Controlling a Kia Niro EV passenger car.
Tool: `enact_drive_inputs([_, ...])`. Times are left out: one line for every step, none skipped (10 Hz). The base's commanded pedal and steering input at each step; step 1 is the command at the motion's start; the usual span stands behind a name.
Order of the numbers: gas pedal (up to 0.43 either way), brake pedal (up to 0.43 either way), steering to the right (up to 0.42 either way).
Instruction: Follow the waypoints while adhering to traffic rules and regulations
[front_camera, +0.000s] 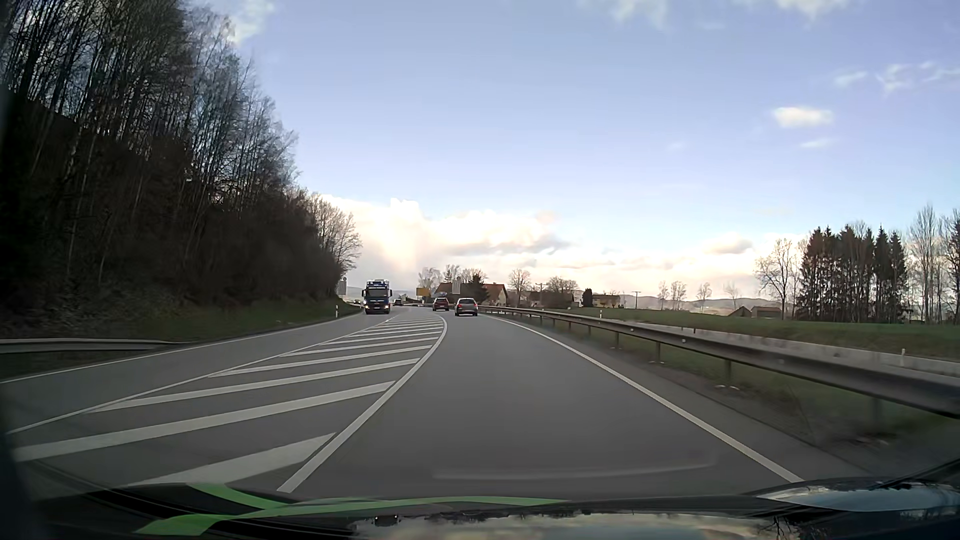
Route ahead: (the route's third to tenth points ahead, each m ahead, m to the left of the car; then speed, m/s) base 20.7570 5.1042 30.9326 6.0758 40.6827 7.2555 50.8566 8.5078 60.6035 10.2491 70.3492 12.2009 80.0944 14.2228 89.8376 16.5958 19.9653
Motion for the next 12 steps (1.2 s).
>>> enact_drive_inputs([0.098,0.000,-0.023])
enact_drive_inputs([0.098,0.000,-0.024])
enact_drive_inputs([0.098,0.000,-0.023])
enact_drive_inputs([0.098,0.000,-0.023])
enact_drive_inputs([0.098,0.000,-0.024])
enact_drive_inputs([0.098,0.000,-0.023])
enact_drive_inputs([0.098,0.000,-0.023])
enact_drive_inputs([0.098,0.000,-0.022])
enact_drive_inputs([0.098,0.000,-0.021])
enact_drive_inputs([0.098,0.000,-0.021])
enact_drive_inputs([0.098,0.000,-0.020])
enact_drive_inputs([0.098,0.000,-0.020])
